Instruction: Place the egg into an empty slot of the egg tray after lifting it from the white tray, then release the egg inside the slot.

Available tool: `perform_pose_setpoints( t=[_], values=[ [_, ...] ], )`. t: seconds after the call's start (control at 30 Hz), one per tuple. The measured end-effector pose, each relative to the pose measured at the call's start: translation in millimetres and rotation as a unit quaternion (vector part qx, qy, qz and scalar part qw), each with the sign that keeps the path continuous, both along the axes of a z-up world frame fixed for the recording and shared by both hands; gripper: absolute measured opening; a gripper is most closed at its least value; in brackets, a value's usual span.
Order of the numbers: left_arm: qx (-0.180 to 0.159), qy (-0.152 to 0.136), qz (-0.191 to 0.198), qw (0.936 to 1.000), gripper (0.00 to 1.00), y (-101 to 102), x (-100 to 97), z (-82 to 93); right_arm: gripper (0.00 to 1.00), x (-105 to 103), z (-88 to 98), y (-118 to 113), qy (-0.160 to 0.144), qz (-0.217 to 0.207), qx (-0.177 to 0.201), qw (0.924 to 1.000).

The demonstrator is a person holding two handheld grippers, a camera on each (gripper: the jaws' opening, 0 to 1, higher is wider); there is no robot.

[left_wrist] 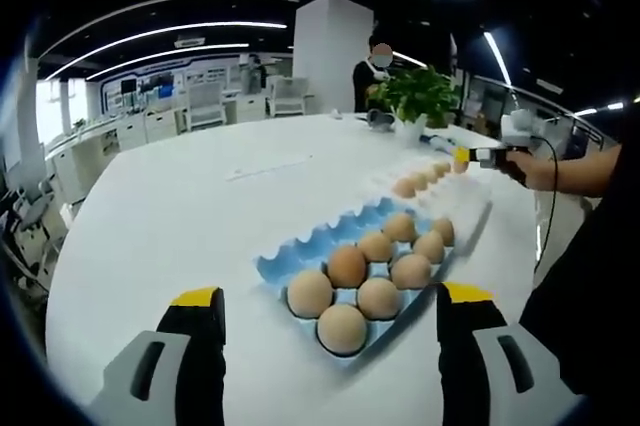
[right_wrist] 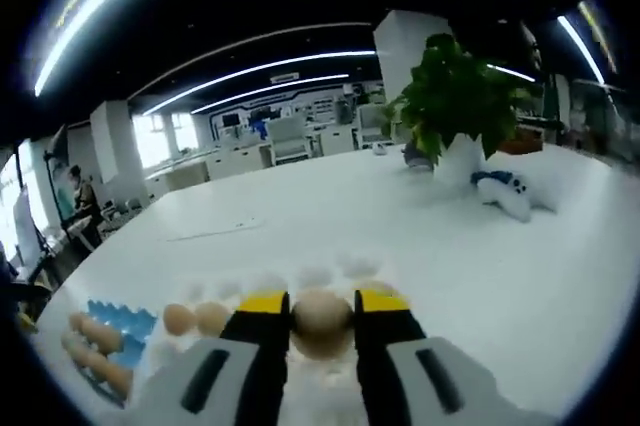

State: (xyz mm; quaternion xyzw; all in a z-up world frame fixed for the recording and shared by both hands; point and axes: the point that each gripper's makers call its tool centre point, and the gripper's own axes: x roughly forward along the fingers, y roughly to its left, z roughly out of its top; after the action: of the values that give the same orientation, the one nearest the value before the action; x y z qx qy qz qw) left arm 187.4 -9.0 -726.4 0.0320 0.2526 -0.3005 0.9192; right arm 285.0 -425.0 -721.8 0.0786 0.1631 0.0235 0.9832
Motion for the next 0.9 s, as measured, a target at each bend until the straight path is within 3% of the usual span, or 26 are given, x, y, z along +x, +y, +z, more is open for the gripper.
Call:
perform_pose_setpoints(
  t=[0.17,0.23,0.43,0.7,0.9],
  values=[
    [-0.003,-0.011,0.007,0.9999,0.99,2.1,2.6,3.7,0.25,-3.0,12.7,47.3,-0.008,0.06,0.011,0.9981],
    [-0.008,-0.007,0.006,0.9999,0.99,1.3,1.5,3.9,0.25,-5.9,14.2,71.3,-0.002,0.089,0.03,0.9955],
    [-0.004,-0.006,0.0,1.0,0.99,-2.0,-1.4,3.8,0.25,-13.4,17.0,124.2,-0.002,0.156,0.024,0.9874],
    [-0.001,-0.009,0.0,1.0,0.99,-2.1,-1.6,5.1,0.25,-21.9,11.5,175.7,0.008,0.215,0.023,0.9763],
    [0.002,-0.008,0.001,1.0,0.99,-1.3,-2.1,3.6,0.25,-24.4,-0.5,191.8,0.018,0.239,0.029,0.9704]
  ],
)
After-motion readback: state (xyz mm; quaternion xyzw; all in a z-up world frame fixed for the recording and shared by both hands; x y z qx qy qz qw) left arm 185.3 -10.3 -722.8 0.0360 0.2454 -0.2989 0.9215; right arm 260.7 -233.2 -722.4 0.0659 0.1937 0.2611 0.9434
